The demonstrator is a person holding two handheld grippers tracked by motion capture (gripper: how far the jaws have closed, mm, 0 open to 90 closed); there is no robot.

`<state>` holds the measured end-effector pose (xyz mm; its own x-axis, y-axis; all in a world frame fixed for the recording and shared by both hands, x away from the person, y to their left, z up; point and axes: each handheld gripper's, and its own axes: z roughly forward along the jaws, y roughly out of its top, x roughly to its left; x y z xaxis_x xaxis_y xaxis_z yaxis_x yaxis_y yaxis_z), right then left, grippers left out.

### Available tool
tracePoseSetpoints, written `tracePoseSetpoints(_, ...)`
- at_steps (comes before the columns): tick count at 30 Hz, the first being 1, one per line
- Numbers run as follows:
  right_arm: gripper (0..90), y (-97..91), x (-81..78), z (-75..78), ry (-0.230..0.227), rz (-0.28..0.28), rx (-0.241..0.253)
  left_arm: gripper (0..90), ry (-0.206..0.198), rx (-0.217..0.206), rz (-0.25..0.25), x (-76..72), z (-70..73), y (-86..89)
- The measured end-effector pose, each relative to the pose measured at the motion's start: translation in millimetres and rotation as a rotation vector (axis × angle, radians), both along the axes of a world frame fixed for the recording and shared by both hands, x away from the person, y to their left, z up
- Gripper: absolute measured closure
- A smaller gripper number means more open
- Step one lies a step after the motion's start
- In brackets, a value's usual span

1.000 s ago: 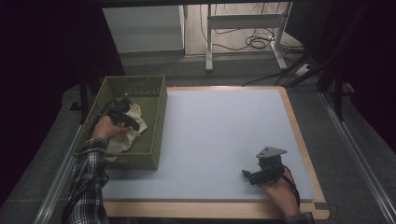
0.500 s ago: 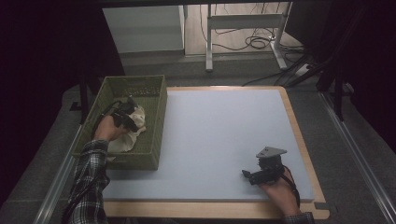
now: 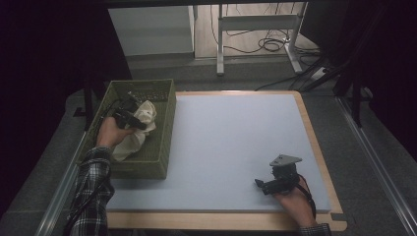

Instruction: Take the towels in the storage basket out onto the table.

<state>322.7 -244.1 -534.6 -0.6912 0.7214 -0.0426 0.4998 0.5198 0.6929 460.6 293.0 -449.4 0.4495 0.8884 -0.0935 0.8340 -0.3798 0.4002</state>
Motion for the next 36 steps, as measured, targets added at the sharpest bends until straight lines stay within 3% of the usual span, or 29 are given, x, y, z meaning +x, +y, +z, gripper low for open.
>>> tracePoseSetpoints(12,0.0,0.0,0.0,0.0,0.000,0.000,-0.001,70.2,-0.125,-0.022,-0.003,-19.3,49.5,4.5)
tracePoseSetpoints(24,0.0,0.0,0.0,-0.1,0.000,0.000,-0.001,70.1,-0.192,-0.048,-0.020,-36.5,89.4,6.3)
tracePoseSetpoints(36,0.0,0.0,0.0,-0.1,-0.001,0.000,-0.001,69.6,-0.228,-0.033,-0.094,-37.1,122.5,-27.6)
